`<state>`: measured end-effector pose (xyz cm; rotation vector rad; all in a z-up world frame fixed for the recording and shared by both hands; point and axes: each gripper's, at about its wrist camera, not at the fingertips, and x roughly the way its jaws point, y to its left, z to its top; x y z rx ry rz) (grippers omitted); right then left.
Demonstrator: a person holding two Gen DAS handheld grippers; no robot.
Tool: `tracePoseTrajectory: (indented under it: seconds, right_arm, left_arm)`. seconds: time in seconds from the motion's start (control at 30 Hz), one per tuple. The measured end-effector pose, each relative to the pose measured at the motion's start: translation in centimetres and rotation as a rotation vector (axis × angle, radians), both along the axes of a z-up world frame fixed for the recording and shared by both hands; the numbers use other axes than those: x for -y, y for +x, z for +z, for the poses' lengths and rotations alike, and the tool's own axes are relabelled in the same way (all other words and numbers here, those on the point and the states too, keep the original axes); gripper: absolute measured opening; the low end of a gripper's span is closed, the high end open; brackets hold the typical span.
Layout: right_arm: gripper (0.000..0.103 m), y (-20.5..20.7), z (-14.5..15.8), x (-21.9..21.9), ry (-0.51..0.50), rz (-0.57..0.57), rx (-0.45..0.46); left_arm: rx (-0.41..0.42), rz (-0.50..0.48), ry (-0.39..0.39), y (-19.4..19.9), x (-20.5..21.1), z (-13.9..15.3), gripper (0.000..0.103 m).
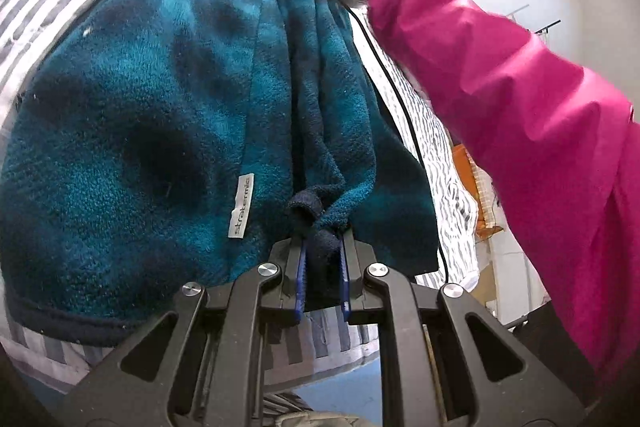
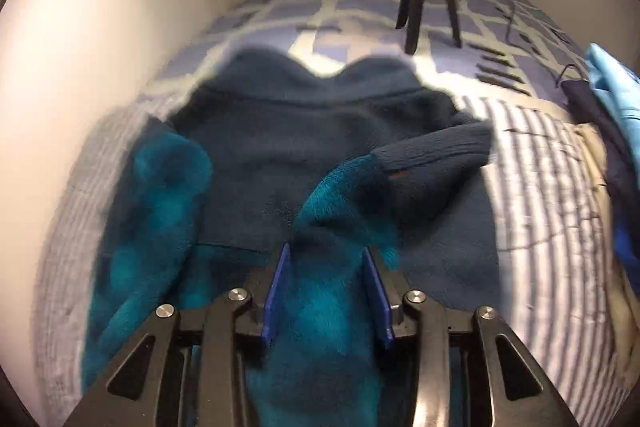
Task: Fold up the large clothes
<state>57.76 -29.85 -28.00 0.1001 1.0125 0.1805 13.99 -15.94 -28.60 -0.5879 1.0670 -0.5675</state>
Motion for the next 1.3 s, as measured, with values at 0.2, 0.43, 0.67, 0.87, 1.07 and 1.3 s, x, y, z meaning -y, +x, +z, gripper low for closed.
tracePoseTrajectory:
  seconds: [0.2,0.43,0.67,0.87,1.07,1.3]
  right_arm:
    - [0.040,-9.5,7.0,5.0,0.166,0.051,0.090]
    - [0.042,-27.2,11.3,9.1,0.177,0.117,0.109]
    - [0.056,-39.4,6.1,10.9,0.237,0.062,-0.009]
    - [0.062,-43.4,-0.8,10.5,0.392,0.014,-0.153]
    - [0.074,-43.2,-3.2,8.9,0.504,0.071,-0.194]
    - [0.045,-41.7,-6.5,7.0,0.566,0.145,-0.273]
  left_arm:
    - [0.043,-0.015,0.026,-0.8,-0.6,1.1,0.011]
    - [0.099,-0.064,0.093,-3.3,-1.1,3.2,0.044]
    - [0.132,0.012,0.037,-5.9,-6.2,5.9,0.059]
    - [0.107,0.228,0.127,-3.7,-11.5,5.6,0.070]
    - [-0.135,0.233,0.011,1.4,-13.1,0.2,0.071]
    - [-0.144,0.155,0.028,3.1,-10.1,-1.5,0.015]
